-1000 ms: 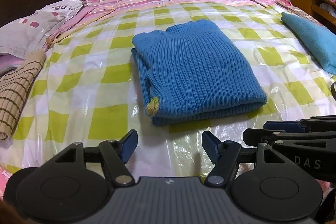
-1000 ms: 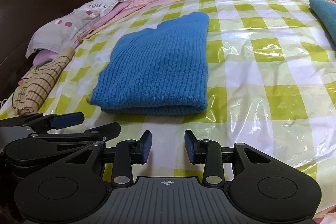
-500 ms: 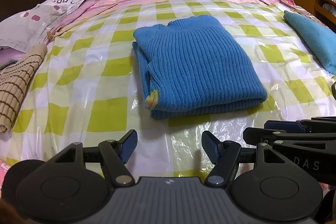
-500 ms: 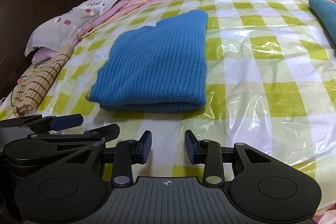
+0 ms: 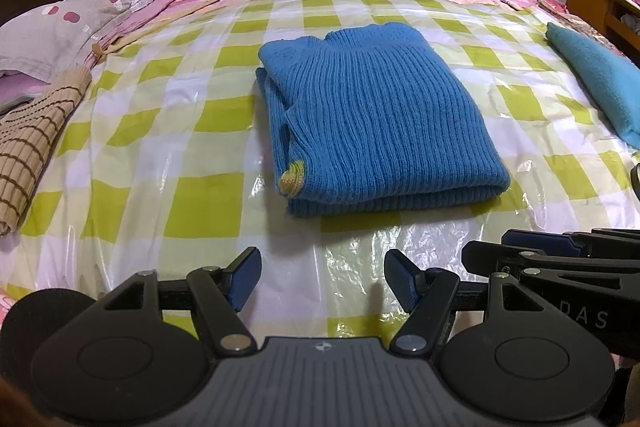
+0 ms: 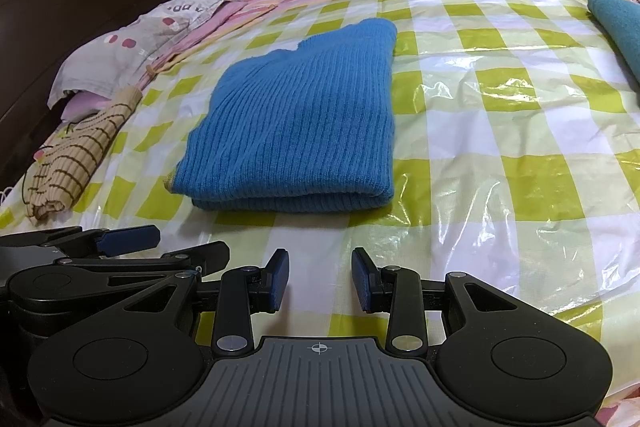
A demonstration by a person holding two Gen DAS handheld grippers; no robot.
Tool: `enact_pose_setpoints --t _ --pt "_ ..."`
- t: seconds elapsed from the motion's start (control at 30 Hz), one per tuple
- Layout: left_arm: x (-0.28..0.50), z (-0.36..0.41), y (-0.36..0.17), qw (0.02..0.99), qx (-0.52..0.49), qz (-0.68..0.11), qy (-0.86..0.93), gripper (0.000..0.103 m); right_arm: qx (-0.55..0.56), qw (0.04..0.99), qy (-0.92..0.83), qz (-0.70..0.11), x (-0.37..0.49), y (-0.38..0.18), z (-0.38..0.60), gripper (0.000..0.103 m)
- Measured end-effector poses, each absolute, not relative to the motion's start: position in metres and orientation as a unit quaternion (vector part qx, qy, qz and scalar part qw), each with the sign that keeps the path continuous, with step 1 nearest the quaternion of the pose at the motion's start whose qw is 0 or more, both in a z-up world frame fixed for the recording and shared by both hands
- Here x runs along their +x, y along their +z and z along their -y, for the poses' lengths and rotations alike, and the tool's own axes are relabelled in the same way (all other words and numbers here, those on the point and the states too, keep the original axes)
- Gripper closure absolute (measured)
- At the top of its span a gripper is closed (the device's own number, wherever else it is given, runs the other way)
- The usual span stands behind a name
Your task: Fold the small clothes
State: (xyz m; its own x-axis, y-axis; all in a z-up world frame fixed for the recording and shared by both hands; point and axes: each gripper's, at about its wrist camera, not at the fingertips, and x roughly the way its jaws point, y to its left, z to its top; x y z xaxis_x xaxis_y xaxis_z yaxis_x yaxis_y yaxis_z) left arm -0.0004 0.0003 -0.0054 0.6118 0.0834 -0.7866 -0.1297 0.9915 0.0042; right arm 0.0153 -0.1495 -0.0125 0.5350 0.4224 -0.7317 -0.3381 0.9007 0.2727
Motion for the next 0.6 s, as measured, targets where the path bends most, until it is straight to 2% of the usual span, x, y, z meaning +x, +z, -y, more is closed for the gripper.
enact_pose_setpoints --t 0.5,0.6 --pt "-0.0035 -0.0004 -0.0046 0.9 -0.032 -0.431 0.057 0.03 0.055 0.875 0.211 -0.433 0.0147 -0.0152 0.1509 0.069" --pt "-0.0038 0.0 -0.0041 0.9 -0.031 -0.43 0.064 0.026 0.058 0.875 0.21 -0.432 0.0147 -0.0155 0.1522 0.069"
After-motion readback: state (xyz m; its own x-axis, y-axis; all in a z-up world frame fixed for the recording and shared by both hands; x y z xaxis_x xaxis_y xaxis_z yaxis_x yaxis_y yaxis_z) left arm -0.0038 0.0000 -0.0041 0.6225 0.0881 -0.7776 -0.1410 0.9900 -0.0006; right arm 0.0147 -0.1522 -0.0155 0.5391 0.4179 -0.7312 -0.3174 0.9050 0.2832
